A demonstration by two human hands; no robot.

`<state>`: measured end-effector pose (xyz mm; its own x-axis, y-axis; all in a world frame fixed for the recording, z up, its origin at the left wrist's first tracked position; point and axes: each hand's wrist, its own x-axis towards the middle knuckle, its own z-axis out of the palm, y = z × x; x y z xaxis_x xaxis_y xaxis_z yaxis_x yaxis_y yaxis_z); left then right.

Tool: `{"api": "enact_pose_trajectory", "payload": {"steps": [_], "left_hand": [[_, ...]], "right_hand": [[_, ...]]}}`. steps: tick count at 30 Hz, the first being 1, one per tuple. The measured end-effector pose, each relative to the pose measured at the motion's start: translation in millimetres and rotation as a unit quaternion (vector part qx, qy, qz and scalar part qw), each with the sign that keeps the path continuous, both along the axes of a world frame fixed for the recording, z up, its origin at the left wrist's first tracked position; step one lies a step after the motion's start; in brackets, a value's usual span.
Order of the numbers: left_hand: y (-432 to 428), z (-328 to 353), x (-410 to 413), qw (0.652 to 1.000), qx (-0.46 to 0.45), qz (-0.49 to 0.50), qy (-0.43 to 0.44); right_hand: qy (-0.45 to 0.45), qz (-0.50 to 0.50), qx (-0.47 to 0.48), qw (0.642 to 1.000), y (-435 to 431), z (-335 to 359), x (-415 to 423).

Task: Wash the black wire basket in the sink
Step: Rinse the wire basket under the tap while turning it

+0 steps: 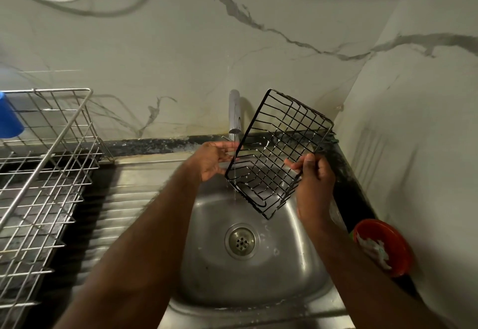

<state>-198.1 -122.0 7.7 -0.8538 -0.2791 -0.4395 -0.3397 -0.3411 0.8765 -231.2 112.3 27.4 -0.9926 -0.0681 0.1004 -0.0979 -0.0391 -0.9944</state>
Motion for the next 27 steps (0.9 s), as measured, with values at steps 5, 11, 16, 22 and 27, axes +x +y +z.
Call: {"api": "enact_pose_trajectory", "payload": {"steps": [5,11,16,22,27], "left_hand": [[1.5,-1.1,-1.1,1.0,-0.002,-0.002,0.021],[4.1,-11.4,-4.2,0.998,-0.022,0.017,0.047],[11.9,-26.3,11.7,0.999,-0.028,0.022,0.04],[17.3,-34.4,21.8,0.998,0.003,0.059,0.017],[20.0,-24.9,24.0,0.998,-0.041,0.055,0.009]], "right_hand": [[0.0,-0.025,0.007,1.0,-0.7,2.5,-1.4],[0.01,-0.027,0.032,0.999,1.7,-1.7,-1.8],[-0.013,-0.012,0.04,0.999,5.1,-4.2,1.8],[-0.038,0.019,0.056,0.997,5.9,5.3,2.9],[-0.058,0.046,0.064,0.995,1.6,17.1,-3.8]]}}
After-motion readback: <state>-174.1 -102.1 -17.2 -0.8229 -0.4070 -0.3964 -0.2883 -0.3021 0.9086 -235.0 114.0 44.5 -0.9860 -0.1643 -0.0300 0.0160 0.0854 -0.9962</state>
